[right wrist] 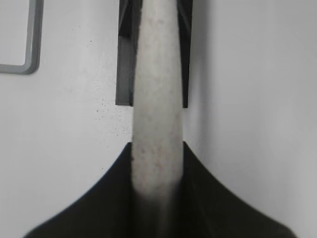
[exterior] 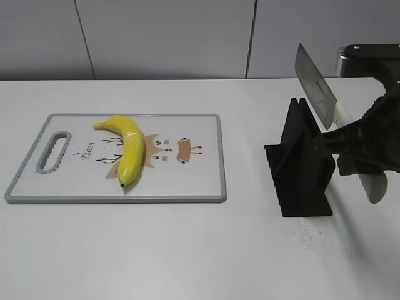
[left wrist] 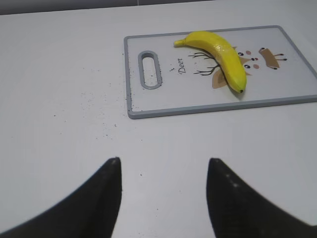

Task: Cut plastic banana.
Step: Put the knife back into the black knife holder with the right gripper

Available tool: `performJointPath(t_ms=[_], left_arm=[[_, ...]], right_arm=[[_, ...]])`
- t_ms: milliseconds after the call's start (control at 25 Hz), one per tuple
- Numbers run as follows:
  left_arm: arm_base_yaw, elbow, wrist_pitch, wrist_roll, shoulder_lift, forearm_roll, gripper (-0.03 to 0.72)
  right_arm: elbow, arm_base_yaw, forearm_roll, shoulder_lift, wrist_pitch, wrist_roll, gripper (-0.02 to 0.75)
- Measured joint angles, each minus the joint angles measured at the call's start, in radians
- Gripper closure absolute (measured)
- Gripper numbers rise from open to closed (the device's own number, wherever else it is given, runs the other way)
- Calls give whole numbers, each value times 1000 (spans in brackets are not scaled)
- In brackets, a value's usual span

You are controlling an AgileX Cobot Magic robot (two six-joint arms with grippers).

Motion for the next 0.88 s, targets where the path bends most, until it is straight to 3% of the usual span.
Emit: performJointPath(t_ms=[880], left_arm=[[0, 0, -1, 0, 0, 0, 153]], right_arm=[[0, 0, -54, 150, -67, 14, 576]])
